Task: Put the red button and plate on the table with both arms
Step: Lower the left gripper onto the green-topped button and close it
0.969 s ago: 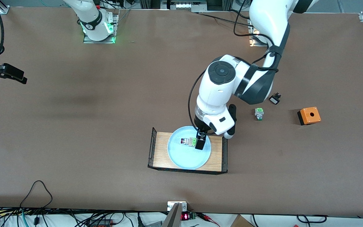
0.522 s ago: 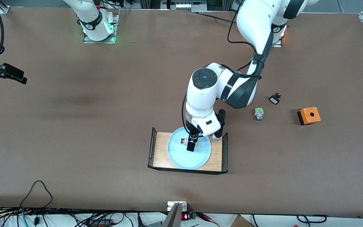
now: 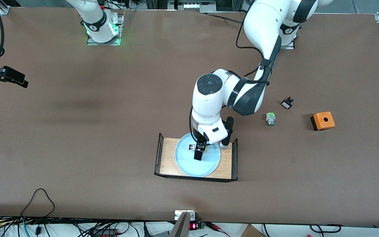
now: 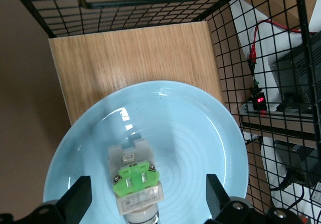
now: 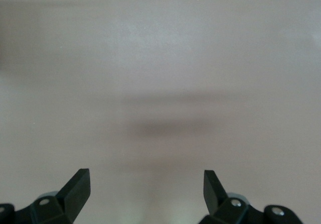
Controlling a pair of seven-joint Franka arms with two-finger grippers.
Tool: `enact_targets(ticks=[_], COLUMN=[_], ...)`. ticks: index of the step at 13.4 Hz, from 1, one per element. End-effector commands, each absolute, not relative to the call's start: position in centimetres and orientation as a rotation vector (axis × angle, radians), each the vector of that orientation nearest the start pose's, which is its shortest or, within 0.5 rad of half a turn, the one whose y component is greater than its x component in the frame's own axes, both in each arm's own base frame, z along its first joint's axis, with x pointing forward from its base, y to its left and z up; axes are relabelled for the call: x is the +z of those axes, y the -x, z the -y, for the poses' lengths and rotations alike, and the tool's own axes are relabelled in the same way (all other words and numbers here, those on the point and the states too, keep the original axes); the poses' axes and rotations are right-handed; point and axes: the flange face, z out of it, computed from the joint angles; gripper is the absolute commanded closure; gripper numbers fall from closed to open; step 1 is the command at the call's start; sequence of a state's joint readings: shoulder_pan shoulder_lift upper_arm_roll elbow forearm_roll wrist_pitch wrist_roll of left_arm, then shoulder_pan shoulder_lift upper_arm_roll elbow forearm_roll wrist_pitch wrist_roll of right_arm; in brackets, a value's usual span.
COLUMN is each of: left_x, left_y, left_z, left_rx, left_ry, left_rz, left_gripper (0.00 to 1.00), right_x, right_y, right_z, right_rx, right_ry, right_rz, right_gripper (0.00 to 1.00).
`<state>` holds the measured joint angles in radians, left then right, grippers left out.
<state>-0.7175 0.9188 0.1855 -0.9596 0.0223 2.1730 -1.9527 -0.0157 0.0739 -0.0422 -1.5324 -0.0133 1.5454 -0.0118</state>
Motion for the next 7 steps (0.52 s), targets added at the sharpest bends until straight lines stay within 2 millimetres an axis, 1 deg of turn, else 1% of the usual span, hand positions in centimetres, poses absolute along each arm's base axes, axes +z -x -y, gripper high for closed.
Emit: enact_targets(ticks=[1,2,3,4,5,6,7], left_x=[35.3,34.7,34.7,34.3,34.2,34.2,34.2], left_y=[-66.5,-66.5,-66.5,-66.5,-66.5,-66.5,-66.5], left_z=[46.6,46.6,46.6,46.6,46.6,46.7,46.7], left_rx=[-0.484,-0.483,-0.491,-0.498,-0.497,-0.497,-0.499], left_ry=[2.671,2.667,2.667,2.664,2.663,2.665,2.665], left_rz=[2.022,2.016,2.010,2.001,2.000,1.998,1.997], left_gripper=[0.00,0.00,0.00,0.02,0.07,0.13,0.22], right_x=[60.1,60.1,60.1,60.1,60.1,60.0,60.1], right_y=[-57.0,-56.9,-56.9,-56.9,-56.9,-56.9,-56.9], right_z=[3.6,3.6,3.6,3.7,3.6,3.6,3.6], right_rx=[0.083,0.085,0.085,0.085,0.088,0.090,0.088], right_ry=[3.151,3.151,3.151,3.152,3.150,3.150,3.150], right_rz=[-0.072,-0.072,-0.072,-0.072,-0.072,-0.072,-0.072], right_gripper=[0.00,0.00,0.00,0.00,0.00,0.00,0.00])
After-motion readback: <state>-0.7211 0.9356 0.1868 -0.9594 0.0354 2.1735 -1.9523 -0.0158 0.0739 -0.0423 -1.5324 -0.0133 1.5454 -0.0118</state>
